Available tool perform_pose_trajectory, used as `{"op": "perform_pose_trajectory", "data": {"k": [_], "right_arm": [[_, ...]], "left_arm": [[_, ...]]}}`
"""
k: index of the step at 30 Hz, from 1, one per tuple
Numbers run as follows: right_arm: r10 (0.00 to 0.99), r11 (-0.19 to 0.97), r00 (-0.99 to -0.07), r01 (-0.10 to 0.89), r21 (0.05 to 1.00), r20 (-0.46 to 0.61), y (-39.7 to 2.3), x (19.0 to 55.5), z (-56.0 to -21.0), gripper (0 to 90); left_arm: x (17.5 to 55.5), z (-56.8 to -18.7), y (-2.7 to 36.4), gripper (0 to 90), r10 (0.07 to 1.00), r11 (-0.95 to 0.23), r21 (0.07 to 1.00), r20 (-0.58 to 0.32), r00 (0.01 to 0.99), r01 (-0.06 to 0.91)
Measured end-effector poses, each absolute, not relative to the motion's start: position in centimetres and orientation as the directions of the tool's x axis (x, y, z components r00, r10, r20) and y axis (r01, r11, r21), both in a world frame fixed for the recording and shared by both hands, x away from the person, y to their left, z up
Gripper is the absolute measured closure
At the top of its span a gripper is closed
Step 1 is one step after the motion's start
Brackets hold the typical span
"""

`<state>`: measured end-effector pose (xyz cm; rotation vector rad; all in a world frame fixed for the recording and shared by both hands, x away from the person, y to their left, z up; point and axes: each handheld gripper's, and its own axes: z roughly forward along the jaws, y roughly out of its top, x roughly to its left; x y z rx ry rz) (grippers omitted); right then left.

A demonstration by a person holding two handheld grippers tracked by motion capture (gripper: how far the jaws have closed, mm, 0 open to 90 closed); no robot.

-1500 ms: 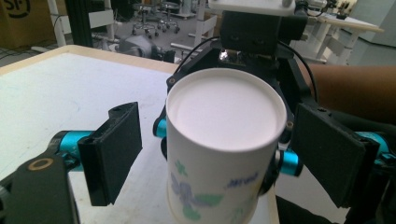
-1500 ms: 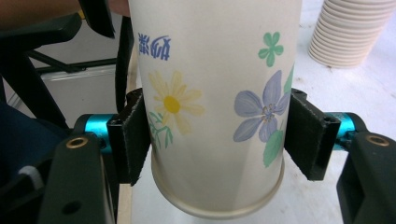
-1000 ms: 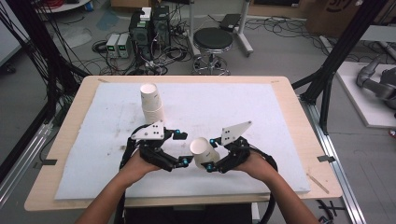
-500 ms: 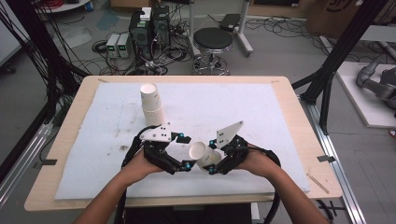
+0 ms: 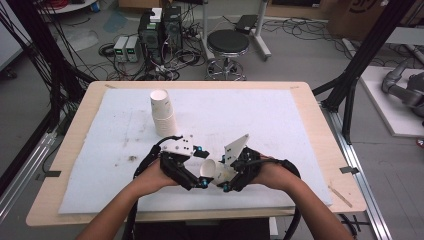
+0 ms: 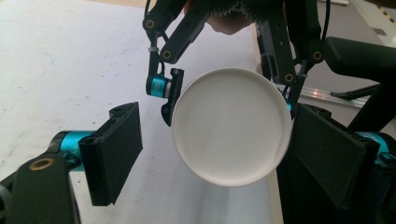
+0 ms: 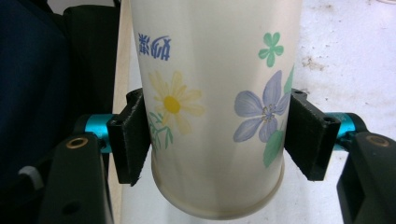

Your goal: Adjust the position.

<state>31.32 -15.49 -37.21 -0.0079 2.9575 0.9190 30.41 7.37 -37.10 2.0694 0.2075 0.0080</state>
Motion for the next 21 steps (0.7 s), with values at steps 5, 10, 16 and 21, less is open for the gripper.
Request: {"op": "perform_pose_trajectory", "data": {"k": [5,10,16,21], "right_arm": [[0.006,0.837,-0.999,-0.017,0.547,-0.040,-15.1,31.3,-37.4,31.5],[0.002,0.846,-1.000,-0.015,0.533,-0.031,-15.0,31.3,-37.6,31.5],[-0.004,0.853,-0.999,-0.021,0.522,-0.034,-14.7,31.3,-37.6,31.5],[-0.006,0.860,-0.999,-0.022,0.509,-0.033,-14.6,31.2,-37.7,31.5]], "left_arm": [[30.4,-37.2,7.0,17.4,0.140,-0.499,0.855,-0.081,0.987,0.141],[30.4,-37.4,6.7,18.2,0.130,-0.520,0.843,-0.084,0.988,0.141],[30.5,-37.6,6.3,22.6,0.117,-0.543,0.827,-0.097,0.988,0.146],[30.6,-37.7,6.1,25.9,0.113,-0.554,0.819,-0.102,0.988,0.148]]}}
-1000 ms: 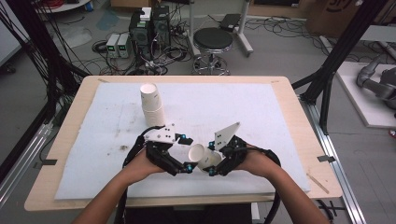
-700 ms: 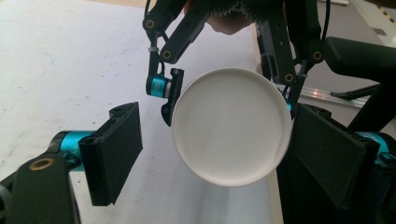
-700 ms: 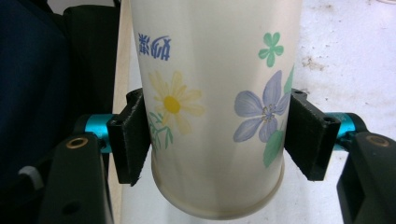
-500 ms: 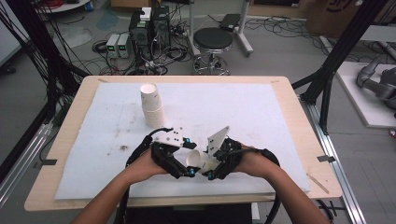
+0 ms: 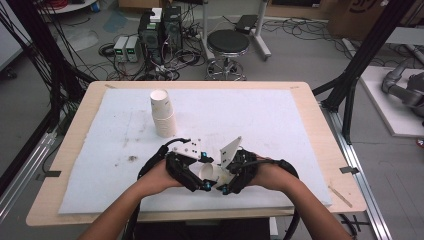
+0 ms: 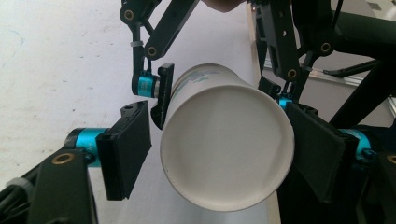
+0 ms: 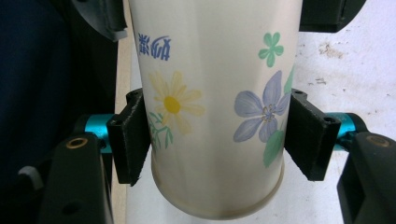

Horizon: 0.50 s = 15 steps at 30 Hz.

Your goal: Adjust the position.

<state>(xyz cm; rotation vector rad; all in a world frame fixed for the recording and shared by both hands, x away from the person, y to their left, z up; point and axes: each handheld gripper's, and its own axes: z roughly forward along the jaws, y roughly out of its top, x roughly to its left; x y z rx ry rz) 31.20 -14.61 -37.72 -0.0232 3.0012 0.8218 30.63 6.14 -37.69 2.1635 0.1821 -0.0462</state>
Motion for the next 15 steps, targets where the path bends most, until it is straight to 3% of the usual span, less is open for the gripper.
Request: {"op": "perform_pose_trajectory", "data": {"k": [7,15], "right_arm": [[-0.009,0.866,-1.000,-0.023,0.499,-0.030,-14.53,31.20,-37.86,31.5],[-0.001,0.863,-1.000,-0.016,0.505,-0.031,-14.63,31.19,-37.99,27.3]], "left_arm": [[30.63,-37.78,6.08,33.9,0.096,-0.568,0.811,-0.104,0.990,0.140],[30.57,-37.80,6.16,35.6,0.097,-0.562,0.817,-0.085,0.992,0.125]]}}
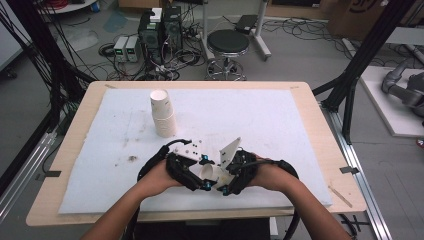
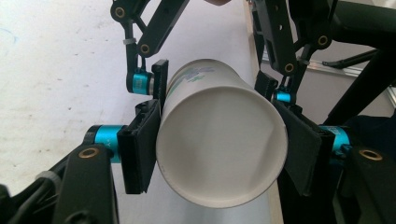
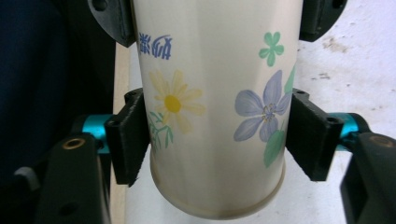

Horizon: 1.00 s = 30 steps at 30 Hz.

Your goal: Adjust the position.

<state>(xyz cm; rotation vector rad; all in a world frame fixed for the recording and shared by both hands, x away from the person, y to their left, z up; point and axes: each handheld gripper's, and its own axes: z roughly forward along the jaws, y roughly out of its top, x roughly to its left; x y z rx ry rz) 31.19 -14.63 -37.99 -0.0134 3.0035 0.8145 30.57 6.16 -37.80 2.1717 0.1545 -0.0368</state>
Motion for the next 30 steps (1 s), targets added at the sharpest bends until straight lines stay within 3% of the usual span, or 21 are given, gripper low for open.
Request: {"op": "perform_pose_trajectory", "data": {"k": [2,18,30], "right_arm": [[0.018,0.846,-0.999,0.000,0.533,-0.028,-14.9,31.2,-37.9,21.2],[0.127,0.644,-0.992,0.103,0.758,0.027,-18.3,31.2,-36.5,20.5],[0.204,0.468,-0.979,0.089,0.879,-0.010,-19.9,30.4,-37.1,20.5]], "left_arm": [[30.6,-37.8,6.3,35.9,0.104,-0.549,0.827,-0.075,0.992,0.120],[30.9,-38.5,9.1,36.5,0.168,-0.403,0.897,-0.124,0.978,0.183],[30.3,-39.5,10.7,36.6,0.188,-0.287,0.939,-0.140,0.972,0.191]]}}
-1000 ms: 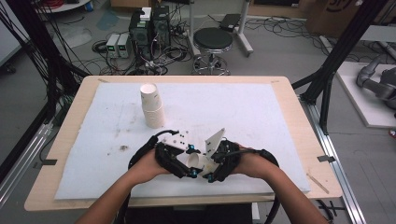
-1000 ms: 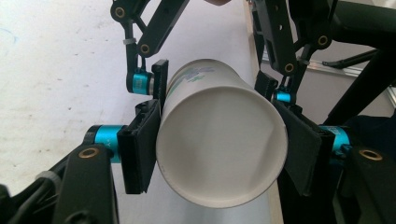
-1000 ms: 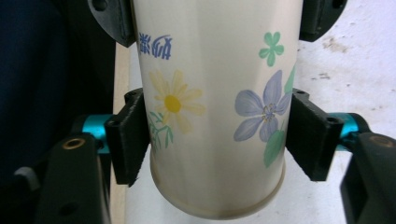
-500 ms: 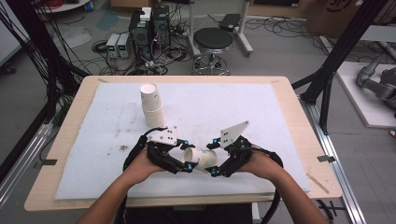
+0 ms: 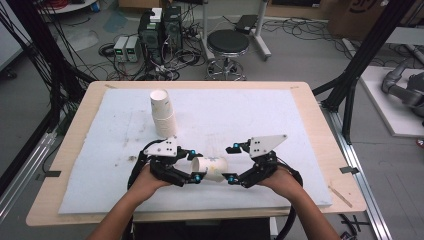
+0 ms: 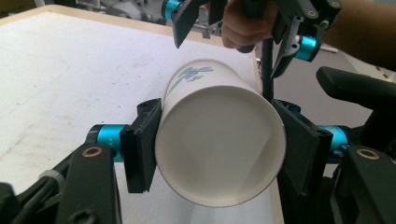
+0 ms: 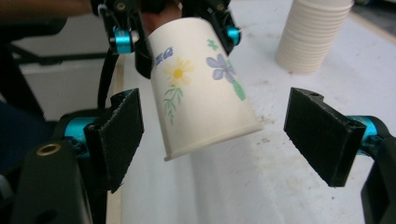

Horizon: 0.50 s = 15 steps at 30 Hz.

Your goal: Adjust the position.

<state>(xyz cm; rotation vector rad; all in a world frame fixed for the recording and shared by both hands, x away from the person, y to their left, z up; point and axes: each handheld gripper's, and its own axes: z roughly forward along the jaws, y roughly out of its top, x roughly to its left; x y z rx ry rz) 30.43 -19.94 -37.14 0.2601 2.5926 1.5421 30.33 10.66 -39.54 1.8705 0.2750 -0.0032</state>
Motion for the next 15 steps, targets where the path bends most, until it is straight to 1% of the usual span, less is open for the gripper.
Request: {"op": "perform_pose_trajectory", "data": {"k": [5,15], "right_arm": [[0.229,0.426,-0.973,0.104,0.899,0.004,-20.6,30.1,-37.9,20.5],[0.239,0.347,-0.970,0.130,0.929,0.047,-21.5,29.4,-40.1,20.6]], "left_arm": [[30.1,-39.7,11.0,36.6,0.187,-0.254,0.949,-0.139,0.972,0.185],[29.7,-39.8,11.3,36.6,0.168,-0.204,0.966,-0.127,0.978,0.161]]}}
